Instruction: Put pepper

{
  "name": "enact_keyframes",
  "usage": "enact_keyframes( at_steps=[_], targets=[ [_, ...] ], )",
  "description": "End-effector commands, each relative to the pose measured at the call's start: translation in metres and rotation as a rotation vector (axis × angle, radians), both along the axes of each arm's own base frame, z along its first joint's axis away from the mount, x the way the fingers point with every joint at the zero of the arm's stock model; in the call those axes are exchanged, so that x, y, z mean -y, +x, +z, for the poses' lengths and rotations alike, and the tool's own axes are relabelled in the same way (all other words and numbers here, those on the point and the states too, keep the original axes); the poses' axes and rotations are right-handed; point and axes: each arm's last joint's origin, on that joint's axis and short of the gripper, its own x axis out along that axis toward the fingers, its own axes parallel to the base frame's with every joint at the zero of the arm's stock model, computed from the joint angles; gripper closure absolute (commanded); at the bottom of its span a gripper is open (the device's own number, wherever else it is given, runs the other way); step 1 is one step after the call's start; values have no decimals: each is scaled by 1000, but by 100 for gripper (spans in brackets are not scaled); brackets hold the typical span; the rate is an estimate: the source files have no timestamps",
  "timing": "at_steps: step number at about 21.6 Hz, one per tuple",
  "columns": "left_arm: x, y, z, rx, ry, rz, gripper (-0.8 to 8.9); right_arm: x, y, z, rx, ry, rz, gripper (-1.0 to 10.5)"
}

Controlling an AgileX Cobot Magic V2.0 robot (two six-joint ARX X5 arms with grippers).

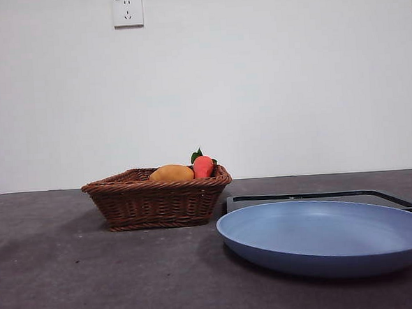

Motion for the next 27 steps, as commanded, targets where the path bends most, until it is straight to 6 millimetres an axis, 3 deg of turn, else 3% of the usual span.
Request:
enact_keyframes(
  at_steps=[1, 7, 13, 21, 23, 25, 27],
  targets=[
    [1, 4, 22, -2, 41, -95, 807, -3, 5, 24, -33, -66, 94, 941],
    [5, 15, 54, -62, 94, -285, 807, -9, 16, 61, -186, -200, 275, 941],
    [13, 17, 71, -137, 168, -428, 807, -15, 21, 86, -322, -328, 401, 941],
    [24, 14, 80, -183, 220, -550, 802, -17, 18, 87, -427, -369, 468, 931],
    [24, 14, 80, -184, 219, -549, 701, -17, 18, 87, -429, -362, 463, 846],
    [24, 14, 81, -182, 217, -549, 483, -17, 18, 87, -436, -348, 456, 682],
    [24, 14, 81, -185, 212, -547, 447, -17, 19, 87, -451, -334, 450, 622]
  ],
)
